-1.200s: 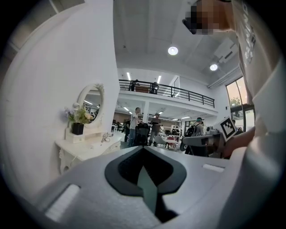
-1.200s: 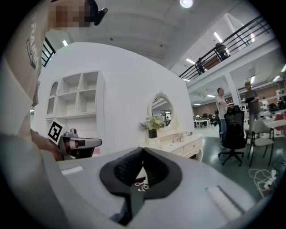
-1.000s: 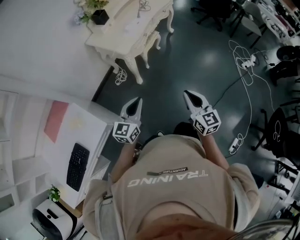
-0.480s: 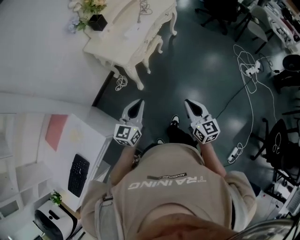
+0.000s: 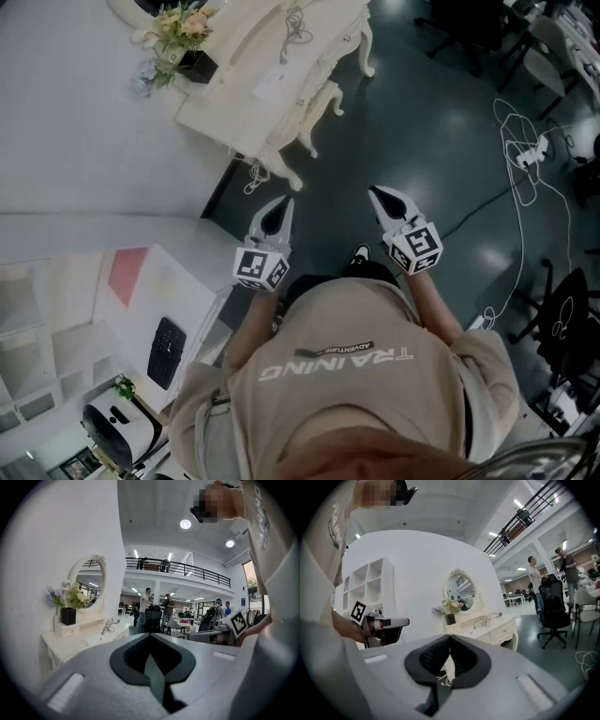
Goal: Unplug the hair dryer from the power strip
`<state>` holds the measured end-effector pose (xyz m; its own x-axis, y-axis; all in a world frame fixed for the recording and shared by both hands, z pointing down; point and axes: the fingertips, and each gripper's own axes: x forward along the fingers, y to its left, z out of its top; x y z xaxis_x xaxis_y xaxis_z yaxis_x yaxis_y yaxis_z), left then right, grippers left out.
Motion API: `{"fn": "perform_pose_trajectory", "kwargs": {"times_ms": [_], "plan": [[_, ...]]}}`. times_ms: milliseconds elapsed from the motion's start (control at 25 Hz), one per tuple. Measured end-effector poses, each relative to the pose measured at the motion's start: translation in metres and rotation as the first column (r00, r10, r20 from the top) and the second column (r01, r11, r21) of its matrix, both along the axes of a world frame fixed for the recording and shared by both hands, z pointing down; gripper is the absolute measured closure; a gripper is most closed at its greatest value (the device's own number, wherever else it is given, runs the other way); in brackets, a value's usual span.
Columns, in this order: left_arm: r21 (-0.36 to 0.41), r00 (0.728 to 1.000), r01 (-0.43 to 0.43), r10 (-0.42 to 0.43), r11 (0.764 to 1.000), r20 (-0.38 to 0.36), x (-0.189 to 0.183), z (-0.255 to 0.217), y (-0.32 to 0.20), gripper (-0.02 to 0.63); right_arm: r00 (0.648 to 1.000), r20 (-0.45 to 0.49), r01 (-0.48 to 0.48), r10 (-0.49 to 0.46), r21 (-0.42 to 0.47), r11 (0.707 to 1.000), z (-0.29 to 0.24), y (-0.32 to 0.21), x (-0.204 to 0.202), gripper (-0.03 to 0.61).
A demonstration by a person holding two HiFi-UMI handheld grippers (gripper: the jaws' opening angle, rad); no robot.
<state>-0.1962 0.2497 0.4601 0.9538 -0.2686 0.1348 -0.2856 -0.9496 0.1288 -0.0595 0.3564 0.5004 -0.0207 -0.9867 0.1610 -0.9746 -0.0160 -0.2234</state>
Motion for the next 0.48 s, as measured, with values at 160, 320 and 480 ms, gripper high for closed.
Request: {"fn": "perform_pose_trajectory", "kwargs": {"times_ms": [160, 320, 480], "plan": [[-0.02, 1.0, 0.022, -0.022, 1.0, -0.001, 0.029, 0.006, -0.017, 0.607, 0.999, 0.008, 0.049, -0.049, -0.006, 0.999, 0.007, -0.028, 0.017, 0.574], [-0.026, 1.0, 0.005, -0.004, 1.0, 0.027, 0.047, 0.013, -0.036, 0.607, 0.998, 0.002, 0.069, -0.069, -0.008, 0.998, 0.006, -0.051, 0.027, 0.575], [-0.042, 1.0, -0.011, 0.012, 0.999, 0.023, 0.072, 0.022, -0.07, 0.607, 0.998, 0.026, 0.051, -0.051, -0.008, 0.999, 0.009, -0.08, 0.049, 0.575]]}}
